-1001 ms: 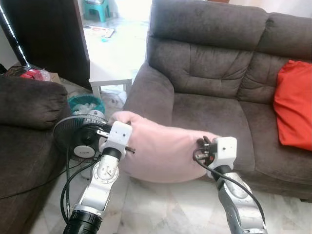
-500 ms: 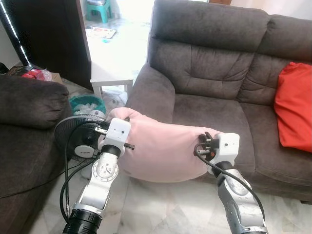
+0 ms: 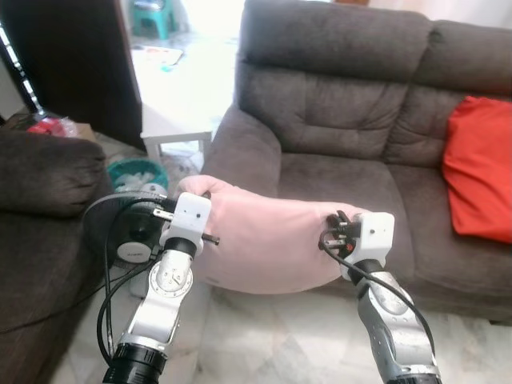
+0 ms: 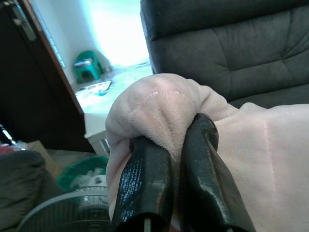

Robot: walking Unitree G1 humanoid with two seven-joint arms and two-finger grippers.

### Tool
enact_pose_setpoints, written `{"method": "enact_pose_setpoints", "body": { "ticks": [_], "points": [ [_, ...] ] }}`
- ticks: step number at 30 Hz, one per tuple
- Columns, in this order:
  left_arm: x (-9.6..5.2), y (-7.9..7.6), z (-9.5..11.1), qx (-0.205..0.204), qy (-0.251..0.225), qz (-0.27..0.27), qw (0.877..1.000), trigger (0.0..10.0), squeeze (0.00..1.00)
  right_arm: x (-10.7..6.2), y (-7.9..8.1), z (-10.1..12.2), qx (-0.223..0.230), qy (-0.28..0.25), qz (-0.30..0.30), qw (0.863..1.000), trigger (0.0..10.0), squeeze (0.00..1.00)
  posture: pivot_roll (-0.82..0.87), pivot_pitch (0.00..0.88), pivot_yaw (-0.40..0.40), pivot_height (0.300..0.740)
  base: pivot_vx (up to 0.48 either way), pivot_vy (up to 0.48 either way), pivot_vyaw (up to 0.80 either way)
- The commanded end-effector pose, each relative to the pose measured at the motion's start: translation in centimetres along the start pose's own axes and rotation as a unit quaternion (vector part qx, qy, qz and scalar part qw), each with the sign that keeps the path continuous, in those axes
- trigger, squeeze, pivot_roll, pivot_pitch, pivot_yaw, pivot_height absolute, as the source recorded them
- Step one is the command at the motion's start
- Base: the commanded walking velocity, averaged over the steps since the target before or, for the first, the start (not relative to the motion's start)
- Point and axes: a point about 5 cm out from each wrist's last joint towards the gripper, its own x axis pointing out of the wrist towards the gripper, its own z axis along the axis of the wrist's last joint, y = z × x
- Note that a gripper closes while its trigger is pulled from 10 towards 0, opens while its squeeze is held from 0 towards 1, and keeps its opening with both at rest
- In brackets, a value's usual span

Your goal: Move the pillow to the sofa from floor

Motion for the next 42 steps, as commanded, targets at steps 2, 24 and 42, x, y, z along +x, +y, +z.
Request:
{"method": "enact_pose_setpoints", "body": {
  "ticks": [2, 24, 42],
  "points": [
    [0.2, 0.9, 0.7, 0.005, -0.017, 0.02, 1.0, 10.0, 0.0, 0.2, -0.9, 1.2, 0.001, -0.032, -0.02, 0.999, 10.0, 0.0, 0.18, 0.004, -0.116, 0.74, 0.0, -0.124, 0.0],
    [0.0, 1.0, 0.4, -0.015, -0.014, 0.003, 1.0, 10.0, 0.0, 0.3, -0.6, 0.7, -0.002, -0.029, -0.019, 0.999, 10.0, 0.0, 0.18, 0.0, -0.097, 0.74, 0.0, -0.198, 0.0],
    [-0.3, 5.1, 1.4, 0.014, -0.061, 0.067, 0.996, 10.0, 0.0, 0.5, -0.5, 1.7, -0.011, -0.059, -0.019, 0.998, 10.0, 0.0, 0.19, 0.0, -0.098, 0.74, 0.0, 0.0, 0.0]
  ]
}}
